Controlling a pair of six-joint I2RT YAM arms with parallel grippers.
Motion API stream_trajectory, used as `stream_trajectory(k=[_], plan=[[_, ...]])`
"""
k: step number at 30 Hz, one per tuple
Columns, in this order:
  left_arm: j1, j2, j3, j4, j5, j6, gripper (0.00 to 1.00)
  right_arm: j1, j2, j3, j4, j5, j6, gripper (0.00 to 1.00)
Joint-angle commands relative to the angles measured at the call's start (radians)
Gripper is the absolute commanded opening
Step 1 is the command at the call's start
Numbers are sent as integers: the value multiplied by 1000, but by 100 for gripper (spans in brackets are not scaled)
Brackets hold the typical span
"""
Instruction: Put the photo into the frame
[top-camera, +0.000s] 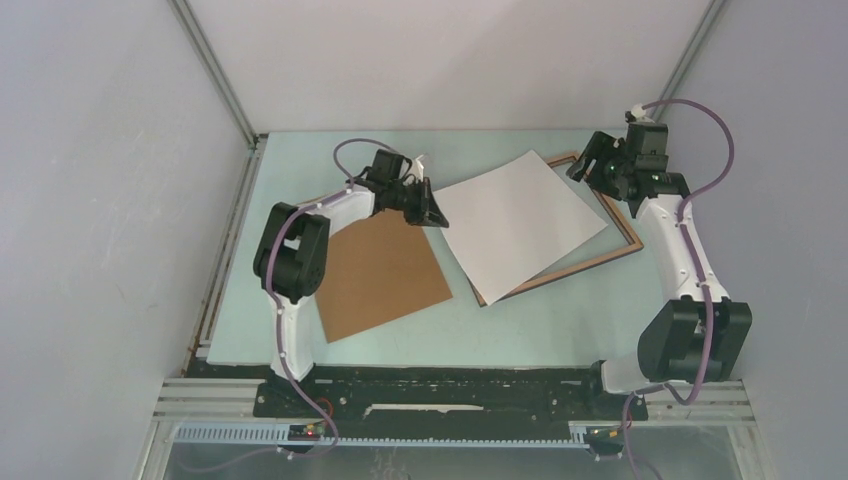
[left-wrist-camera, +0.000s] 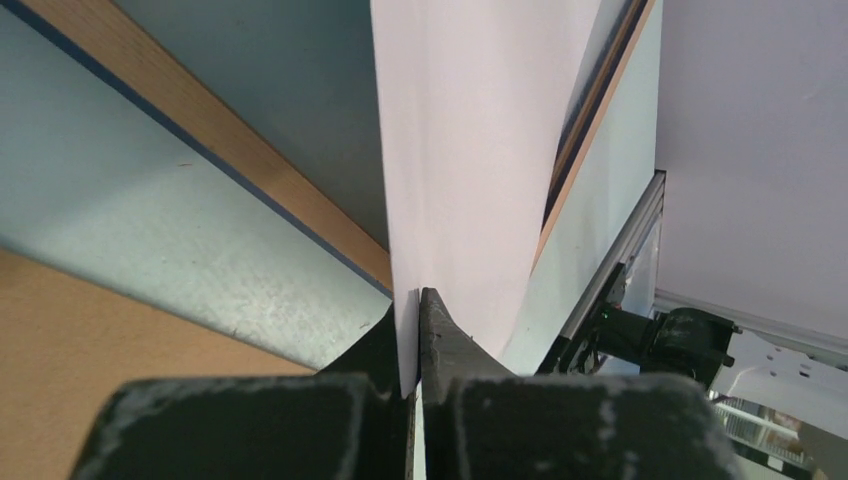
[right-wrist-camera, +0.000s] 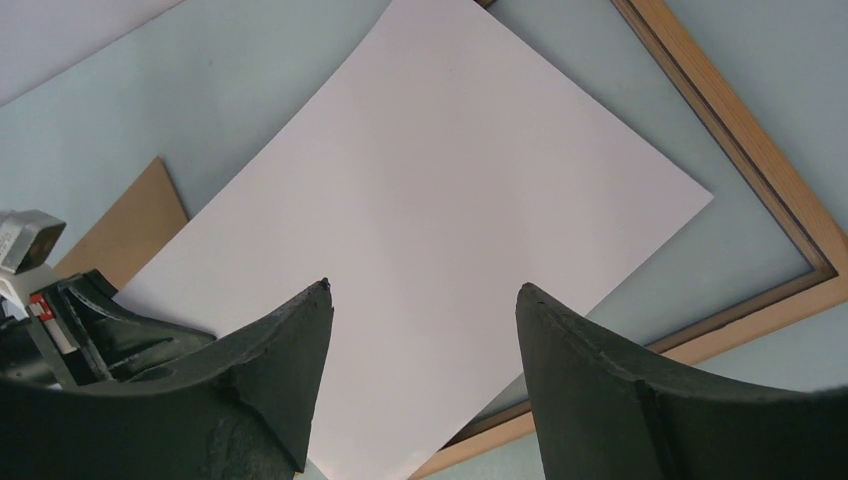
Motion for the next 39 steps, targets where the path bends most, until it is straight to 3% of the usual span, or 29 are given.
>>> stream_trajectory(k=[1,8,14,17,22,32,39], plan=[[46,39,125,-169,116,112,0,-9,-26,-14,44,-23,-39,75],[58,173,401,-512,195,315,0,-15,5,-16,49,-46,-41,75],[59,268,530,-675,215,396,0,-17,-1,-23,59,-70,-38,75],[55,298,575,-665,197,356,0,-18,0,-24,61,-69,-38,75],[55,295,554,-468,168,147,0,-21,2,-30,65,-71,-36,75],[36,364,660,-451,135,63,0,-24,12,-37,80,-91,-30,75],[26,364,642,-345,68,-44,0,-30,15,-38,77,-91,-32,75]])
